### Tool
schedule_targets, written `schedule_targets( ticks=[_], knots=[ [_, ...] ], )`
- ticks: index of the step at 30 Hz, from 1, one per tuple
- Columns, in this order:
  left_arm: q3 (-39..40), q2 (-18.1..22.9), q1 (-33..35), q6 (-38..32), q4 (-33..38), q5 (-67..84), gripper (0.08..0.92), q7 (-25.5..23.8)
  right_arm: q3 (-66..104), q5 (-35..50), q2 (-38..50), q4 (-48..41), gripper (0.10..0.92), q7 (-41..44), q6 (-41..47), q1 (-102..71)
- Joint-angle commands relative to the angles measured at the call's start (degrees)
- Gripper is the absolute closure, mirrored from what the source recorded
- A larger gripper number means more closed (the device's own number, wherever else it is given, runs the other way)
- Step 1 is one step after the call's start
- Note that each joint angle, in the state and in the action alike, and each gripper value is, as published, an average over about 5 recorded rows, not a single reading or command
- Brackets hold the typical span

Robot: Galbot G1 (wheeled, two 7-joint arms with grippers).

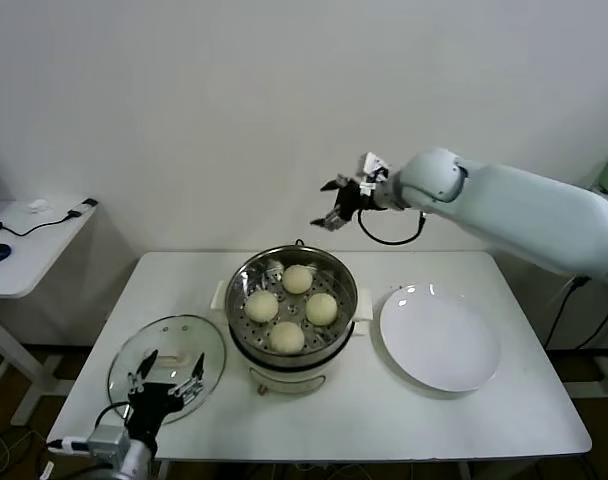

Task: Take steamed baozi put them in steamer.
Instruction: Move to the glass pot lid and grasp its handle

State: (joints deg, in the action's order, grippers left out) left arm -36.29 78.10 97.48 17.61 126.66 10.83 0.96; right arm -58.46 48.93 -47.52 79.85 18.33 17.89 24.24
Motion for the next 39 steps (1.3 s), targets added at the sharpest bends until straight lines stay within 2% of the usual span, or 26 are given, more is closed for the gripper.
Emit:
schedule_targets(
  ticks=[1, 8, 14, 25, 32, 36, 39],
  knots=[
    [-0.2, -2.4, -3.2, -0.8, -2.5, 3.1, 0.177, 3.4, 46.0, -12.8, 17.6, 8.8, 0.203, -21.1, -8.7, -43.9],
    [0.2, -4.3, -4.5, -6.2, -5.7, 1.3, 0.177, 3.0, 81.8, -15.8, 9.8, 11.9, 0.202, -19.7, -15.2, -80.8],
    [0.0, -4.8, -5.2, -10.0, -7.6, -0.5, 0.177, 3.1, 96.0, -18.7, -1.3, 13.6, 0.203, -17.2, -22.8, -97.6],
    [0.0, -7.0, -5.1, -14.7, -10.7, -7.9, 0.177, 4.4, 97.0, -22.3, -17.1, 13.4, 0.203, -15.7, -30.6, -109.1],
    [0.0, -6.8, -5.1, -17.4, -12.2, -13.7, 0.177, 5.7, 93.8, -22.8, -22.6, 13.6, 0.203, -14.4, -35.3, -110.8],
    [-0.9, -6.5, -5.5, -19.7, -14.7, -26.1, 0.177, 10.5, 92.6, -22.7, -24.3, 13.6, 0.203, -14.1, -36.6, -110.8],
    [-2.0, -6.8, -5.8, -22.1, -18.2, -42.6, 0.177, 15.7, 92.2, -22.7, -24.8, 13.6, 0.203, -14.4, -36.4, -110.4]
  ],
)
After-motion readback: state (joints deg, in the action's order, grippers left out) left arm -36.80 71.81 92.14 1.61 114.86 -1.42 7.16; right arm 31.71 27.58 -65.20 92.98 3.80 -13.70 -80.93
